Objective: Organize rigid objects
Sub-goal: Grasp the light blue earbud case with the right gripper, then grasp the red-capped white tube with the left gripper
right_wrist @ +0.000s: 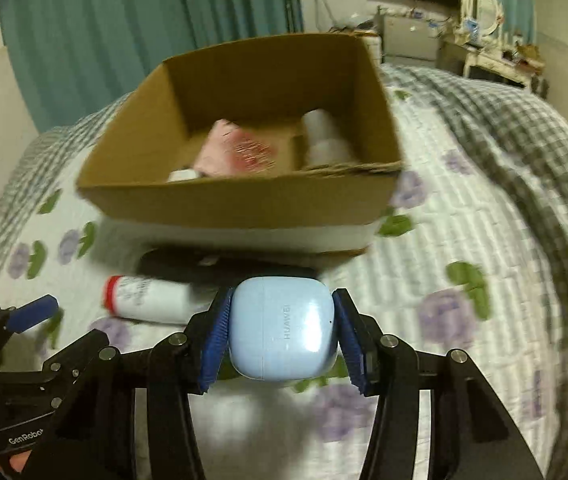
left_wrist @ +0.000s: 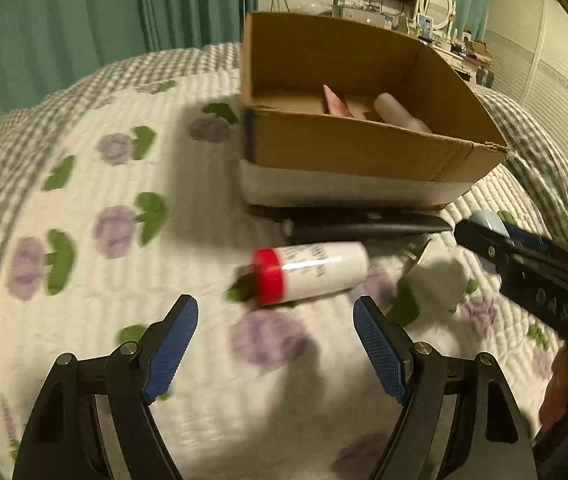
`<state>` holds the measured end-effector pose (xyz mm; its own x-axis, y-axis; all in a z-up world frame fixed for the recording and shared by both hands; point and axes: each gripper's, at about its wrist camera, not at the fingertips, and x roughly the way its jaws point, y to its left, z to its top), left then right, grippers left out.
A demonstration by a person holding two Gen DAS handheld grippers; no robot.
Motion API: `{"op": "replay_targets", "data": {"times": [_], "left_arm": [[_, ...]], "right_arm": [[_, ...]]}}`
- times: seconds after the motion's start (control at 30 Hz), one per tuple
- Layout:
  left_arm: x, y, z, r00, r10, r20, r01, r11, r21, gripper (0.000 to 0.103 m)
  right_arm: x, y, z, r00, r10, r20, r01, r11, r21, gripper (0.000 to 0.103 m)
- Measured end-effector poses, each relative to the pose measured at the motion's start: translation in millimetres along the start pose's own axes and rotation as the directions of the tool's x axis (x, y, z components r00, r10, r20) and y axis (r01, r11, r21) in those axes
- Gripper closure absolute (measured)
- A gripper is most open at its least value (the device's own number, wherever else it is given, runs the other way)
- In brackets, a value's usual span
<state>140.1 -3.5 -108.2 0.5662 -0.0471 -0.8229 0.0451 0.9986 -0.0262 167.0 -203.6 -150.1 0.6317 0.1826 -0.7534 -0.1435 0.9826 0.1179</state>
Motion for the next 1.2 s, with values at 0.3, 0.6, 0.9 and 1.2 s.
{"op": "replay_targets", "data": {"times": [0.3,0.6,0.9,1.2], "left_arm": [[46,-32,17,0.99,0.076,-0.122,-0.075,0.997,0.012,0.02],[72,-30,29,0.978,0.139,-0.158,-0.143,0.99,-0.01,0.02],[38,-22,17,0.994,0.081,-0.076,-0.082,0.997,-0.013,0.023],[-32,-27,8,0.996,0.077,0.049,-0.078,0.997,0.011,0.023]], "right_arm": [[21,-15,0,1.0,-0.001,-0.009,0.001,0.998,0.066,0.054],[22,-34,1,1.0,0.01,-0.011,-0.008,0.993,0.12,0.054],[12,-33,-1,1.0,0.009,0.013,-0.01,0.996,0.087,0.053],[-34,-24,5,0.995,-0.016,0.094,0.015,1.0,0.01,0.053]]}}
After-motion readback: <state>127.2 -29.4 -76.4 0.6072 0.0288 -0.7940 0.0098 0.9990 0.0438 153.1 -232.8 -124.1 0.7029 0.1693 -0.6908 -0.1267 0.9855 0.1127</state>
